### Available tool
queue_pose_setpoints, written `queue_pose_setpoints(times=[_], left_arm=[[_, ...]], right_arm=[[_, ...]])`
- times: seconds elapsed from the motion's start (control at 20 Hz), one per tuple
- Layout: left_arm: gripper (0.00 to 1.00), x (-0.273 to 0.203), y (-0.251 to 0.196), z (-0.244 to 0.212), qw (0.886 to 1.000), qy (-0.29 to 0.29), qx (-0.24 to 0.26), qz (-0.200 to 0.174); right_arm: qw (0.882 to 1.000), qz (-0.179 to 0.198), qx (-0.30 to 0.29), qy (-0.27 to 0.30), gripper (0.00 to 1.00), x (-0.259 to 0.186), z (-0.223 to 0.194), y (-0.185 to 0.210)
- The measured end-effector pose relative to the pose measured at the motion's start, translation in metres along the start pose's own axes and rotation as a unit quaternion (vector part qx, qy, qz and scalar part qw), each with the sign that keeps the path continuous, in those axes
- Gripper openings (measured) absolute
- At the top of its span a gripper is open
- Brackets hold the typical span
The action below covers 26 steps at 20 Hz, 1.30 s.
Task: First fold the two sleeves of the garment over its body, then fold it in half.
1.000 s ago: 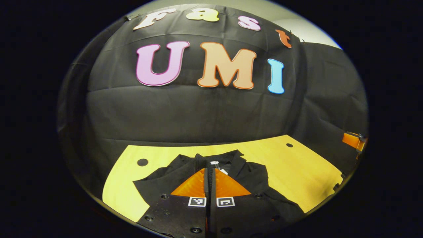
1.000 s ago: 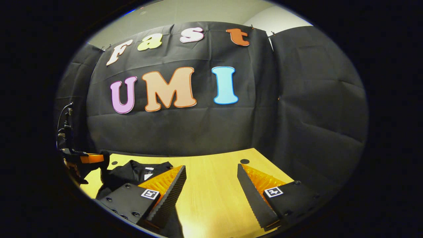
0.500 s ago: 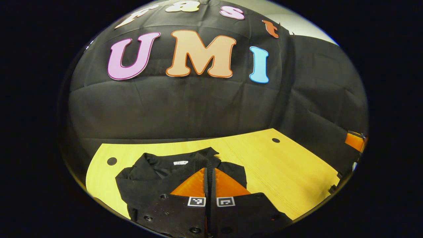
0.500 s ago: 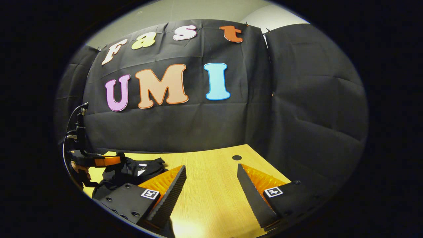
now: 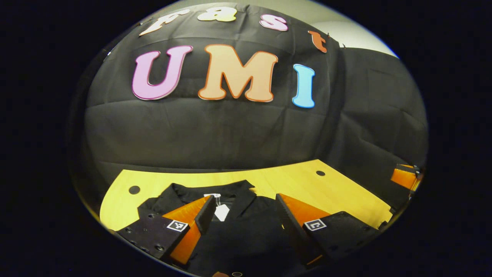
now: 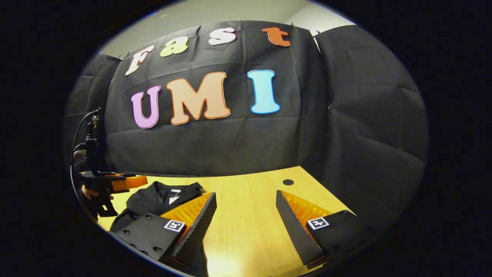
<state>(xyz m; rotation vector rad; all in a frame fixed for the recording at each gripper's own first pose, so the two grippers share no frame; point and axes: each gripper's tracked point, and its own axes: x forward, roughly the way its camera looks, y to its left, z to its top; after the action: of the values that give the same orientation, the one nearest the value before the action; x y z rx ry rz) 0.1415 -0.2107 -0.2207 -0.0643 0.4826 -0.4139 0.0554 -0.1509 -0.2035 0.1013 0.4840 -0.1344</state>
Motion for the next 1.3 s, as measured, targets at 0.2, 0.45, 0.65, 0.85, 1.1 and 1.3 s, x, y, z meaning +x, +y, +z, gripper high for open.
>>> queue_pose_setpoints(times=[0.2,0.45,0.65,0.85,1.1,1.3], left_arm=[[0.94,-0.047,0.032,0.008,0.998,-0.022,-0.007,0.05],[0.94,-0.125,0.087,0.001,0.992,-0.038,-0.016,0.121],[0.94,-0.186,0.121,-0.038,0.987,-0.009,-0.007,0.158],[0.94,-0.233,0.134,-0.088,0.986,0.031,-0.024,0.164],[0.94,-0.266,0.139,-0.163,0.981,0.096,-0.034,0.162],[0.94,-0.281,0.146,-0.219,0.973,0.148,-0.046,0.169]], right_arm=[[0.999,0.051,0.009,0.008,0.98,0.005,-0.006,0.024],[0.996,0.083,-0.017,0.019,0.94,-0.01,-0.022,0.061],[0.995,0.093,-0.021,0.035,0.98,-0.035,-0.047,0.096],[0.993,0.096,-0.042,0.059,0.98,-0.063,-0.082,0.122],[0.989,0.091,-0.055,0.106,0.98,-0.087,-0.136,0.137],[0.983,0.08,-0.077,0.146,0.98,-0.102,-0.179,0.133]])
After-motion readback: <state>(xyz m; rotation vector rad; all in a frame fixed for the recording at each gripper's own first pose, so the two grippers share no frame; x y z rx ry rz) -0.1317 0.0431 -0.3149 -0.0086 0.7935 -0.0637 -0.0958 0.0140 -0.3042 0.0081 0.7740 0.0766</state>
